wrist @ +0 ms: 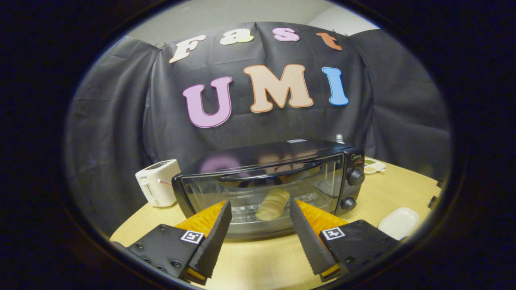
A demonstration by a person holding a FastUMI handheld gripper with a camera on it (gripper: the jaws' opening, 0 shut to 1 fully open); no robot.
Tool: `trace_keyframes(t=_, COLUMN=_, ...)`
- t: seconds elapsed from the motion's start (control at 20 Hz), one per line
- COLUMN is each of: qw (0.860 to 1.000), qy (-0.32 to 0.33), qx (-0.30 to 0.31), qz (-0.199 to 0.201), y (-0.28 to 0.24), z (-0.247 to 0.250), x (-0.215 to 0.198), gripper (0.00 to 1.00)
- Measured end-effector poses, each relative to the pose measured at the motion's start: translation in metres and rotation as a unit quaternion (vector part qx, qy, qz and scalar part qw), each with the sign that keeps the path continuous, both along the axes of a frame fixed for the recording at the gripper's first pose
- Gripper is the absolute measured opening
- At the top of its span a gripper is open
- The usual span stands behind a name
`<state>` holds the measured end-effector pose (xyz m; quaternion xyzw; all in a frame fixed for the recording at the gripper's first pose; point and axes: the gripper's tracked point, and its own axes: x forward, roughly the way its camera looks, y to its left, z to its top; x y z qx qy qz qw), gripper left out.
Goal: Open the toaster oven, put the food inside, and close the toaster oven door.
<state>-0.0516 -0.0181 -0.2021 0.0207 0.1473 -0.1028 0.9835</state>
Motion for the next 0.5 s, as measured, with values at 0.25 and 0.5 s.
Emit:
trace_keyframes(t=0.25, qw=1.0, qy=0.008, qx=-0.021, qz=0.006, y=-0.002, z=0.008, x=-0.002, gripper=0.91)
trace_keyframes(t=0.5, qw=0.998, qy=-0.003, qx=-0.05, qz=0.037, y=0.012, z=0.05, x=-0.003, gripper=0.91)
